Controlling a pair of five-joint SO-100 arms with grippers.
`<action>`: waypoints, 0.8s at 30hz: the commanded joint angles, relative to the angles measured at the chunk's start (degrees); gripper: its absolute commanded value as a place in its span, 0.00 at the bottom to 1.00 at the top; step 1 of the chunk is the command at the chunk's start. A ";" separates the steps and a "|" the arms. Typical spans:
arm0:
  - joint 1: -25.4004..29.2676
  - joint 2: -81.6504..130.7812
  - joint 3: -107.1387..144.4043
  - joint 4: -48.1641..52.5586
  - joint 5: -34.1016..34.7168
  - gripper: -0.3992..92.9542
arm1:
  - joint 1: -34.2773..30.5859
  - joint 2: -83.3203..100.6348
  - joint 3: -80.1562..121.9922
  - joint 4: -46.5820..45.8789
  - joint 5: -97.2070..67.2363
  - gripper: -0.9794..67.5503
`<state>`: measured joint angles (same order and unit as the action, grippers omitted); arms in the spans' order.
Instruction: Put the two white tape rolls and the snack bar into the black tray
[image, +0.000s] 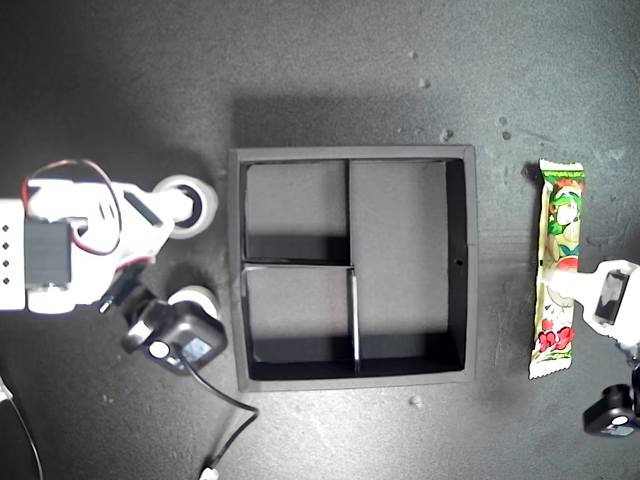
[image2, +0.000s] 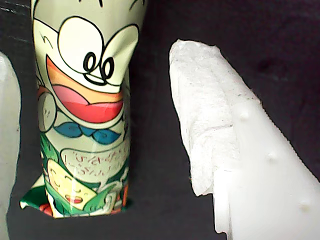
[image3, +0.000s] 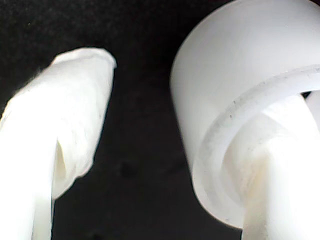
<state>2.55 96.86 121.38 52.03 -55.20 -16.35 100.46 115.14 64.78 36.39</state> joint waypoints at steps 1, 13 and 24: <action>-0.88 -0.53 -2.46 -0.53 0.00 0.14 | -0.70 0.00 1.49 -4.57 0.26 0.29; -2.90 10.81 -10.90 15.38 2.46 0.04 | 0.35 -6.68 8.70 -20.57 0.26 0.27; -1.32 2.11 -50.10 40.43 8.09 0.03 | 3.69 -8.53 1.58 -9.93 -3.25 0.08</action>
<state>0.44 102.48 84.20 88.33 -48.34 -13.54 91.41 120.32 48.96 34.63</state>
